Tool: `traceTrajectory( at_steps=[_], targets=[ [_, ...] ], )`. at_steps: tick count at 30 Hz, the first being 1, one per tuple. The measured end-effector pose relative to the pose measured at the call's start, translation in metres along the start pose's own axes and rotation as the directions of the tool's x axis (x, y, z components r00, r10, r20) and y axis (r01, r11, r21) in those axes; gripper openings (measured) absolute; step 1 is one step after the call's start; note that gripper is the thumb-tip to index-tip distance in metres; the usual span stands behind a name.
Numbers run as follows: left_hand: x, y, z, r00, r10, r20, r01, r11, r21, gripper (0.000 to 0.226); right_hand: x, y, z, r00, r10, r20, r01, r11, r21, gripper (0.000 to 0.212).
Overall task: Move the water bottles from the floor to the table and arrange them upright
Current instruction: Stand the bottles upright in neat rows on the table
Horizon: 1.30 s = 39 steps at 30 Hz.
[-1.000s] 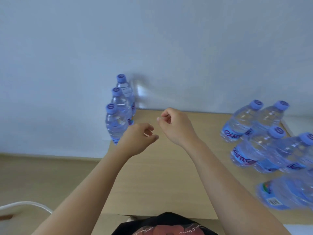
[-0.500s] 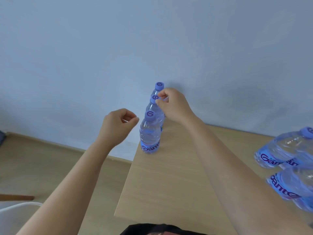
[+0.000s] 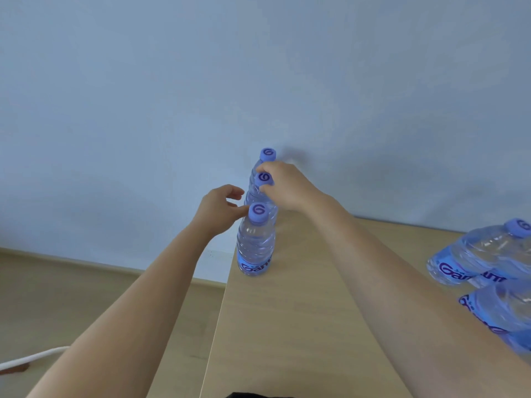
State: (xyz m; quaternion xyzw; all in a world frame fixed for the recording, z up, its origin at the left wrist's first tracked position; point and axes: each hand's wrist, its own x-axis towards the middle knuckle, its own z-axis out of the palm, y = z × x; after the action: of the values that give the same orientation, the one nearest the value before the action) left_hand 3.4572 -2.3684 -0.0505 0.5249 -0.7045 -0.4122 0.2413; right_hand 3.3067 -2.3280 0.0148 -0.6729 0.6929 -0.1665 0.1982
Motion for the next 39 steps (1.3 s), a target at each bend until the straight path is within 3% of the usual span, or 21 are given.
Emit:
traceTrajectory(
  at_steps=[5, 12, 16, 19, 22, 27, 34, 39],
  targets=[
    [0.013, -0.004, 0.002, 0.997, -0.003, 0.073, 0.006, 1.000, -0.030, 0.048, 0.002, 0.000, 0.001, 1.000, 0.008, -0.004, -0.008, 1.000, -0.010, 0.005],
    [0.016, -0.007, 0.002, 0.989, 0.010, 0.149, 0.002, 0.997, -0.079, 0.042, -0.001, 0.002, 0.009, 0.997, 0.021, -0.081, -0.012, 0.994, 0.105, 0.026],
    [-0.005, -0.008, 0.003, 0.997, 0.069, 0.029, -0.063, 0.984, -0.164, 0.017, -0.002, 0.006, 0.013, 0.993, 0.053, -0.105, -0.035, 0.985, 0.168, 0.025],
    [-0.028, -0.014, 0.005, 0.988, 0.105, 0.112, -0.076, 0.969, -0.236, 0.029, -0.003, 0.006, 0.015, 0.991, 0.082, -0.108, -0.058, 0.977, 0.206, 0.029],
    [-0.040, -0.015, 0.003, 0.960, 0.155, 0.233, -0.107, 0.973, -0.204, 0.046, -0.003, 0.005, 0.015, 0.990, 0.087, -0.112, -0.063, 0.976, 0.207, 0.030],
    [-0.042, -0.015, 0.001, 0.947, 0.157, 0.281, -0.105, 0.975, -0.194, 0.050, -0.004, 0.004, 0.015, 0.990, 0.086, -0.114, -0.063, 0.979, 0.195, 0.030],
    [-0.045, -0.019, 0.011, 0.973, 0.177, 0.147, -0.162, 0.981, -0.108, 0.054, -0.004, 0.005, 0.016, 0.987, 0.080, -0.137, -0.051, 0.978, 0.202, 0.030],
    [-0.052, -0.017, 0.005, 0.974, 0.188, 0.130, -0.185, 0.982, -0.034, 0.053, -0.004, 0.006, 0.016, 0.987, 0.077, -0.140, -0.045, 0.975, 0.216, 0.029]
  ],
)
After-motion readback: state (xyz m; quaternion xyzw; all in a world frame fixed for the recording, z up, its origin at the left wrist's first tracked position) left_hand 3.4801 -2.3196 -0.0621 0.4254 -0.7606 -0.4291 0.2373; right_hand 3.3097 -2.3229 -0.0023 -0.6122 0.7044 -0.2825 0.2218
